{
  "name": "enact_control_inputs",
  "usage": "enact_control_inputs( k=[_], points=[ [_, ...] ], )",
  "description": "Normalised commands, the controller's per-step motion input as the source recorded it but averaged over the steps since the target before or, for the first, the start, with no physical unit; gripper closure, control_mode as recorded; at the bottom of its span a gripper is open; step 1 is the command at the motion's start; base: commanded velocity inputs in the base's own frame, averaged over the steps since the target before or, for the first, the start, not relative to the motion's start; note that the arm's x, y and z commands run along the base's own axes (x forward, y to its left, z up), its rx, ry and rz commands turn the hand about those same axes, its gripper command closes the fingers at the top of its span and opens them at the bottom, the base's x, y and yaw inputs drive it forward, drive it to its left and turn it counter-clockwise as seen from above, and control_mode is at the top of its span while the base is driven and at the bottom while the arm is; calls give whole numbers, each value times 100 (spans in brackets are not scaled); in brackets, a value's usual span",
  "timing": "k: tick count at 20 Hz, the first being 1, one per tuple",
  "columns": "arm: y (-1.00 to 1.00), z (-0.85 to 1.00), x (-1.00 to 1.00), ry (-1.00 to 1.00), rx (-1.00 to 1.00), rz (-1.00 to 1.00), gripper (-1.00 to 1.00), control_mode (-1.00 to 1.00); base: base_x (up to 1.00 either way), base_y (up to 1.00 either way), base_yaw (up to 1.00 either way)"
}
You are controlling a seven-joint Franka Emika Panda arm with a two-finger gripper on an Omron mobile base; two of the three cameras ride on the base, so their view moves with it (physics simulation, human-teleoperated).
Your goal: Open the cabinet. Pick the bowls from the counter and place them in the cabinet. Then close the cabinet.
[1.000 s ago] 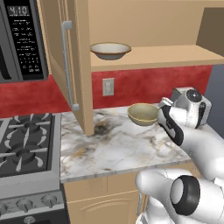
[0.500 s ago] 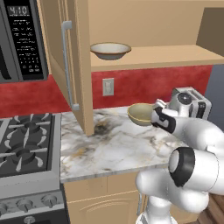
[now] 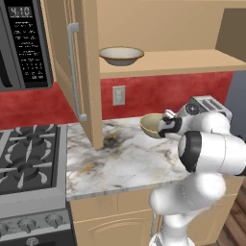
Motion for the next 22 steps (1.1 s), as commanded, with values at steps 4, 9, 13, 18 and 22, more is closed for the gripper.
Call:
enact_control_inputs(
  k=[4,9,13,18,22],
  points=[
    [0,-29,52,0,0,1,-100,-100,0,0,0],
    [0,-36,44,0,0,2,-100,-100,0,0,0],
    [0,-38,32,0,0,2,-100,-100,0,0,0],
    [0,-44,12,0,0,3,-100,-100,0,0,0],
    [0,-35,6,0,0,4,-100,-100,0,0,0]
  ],
)
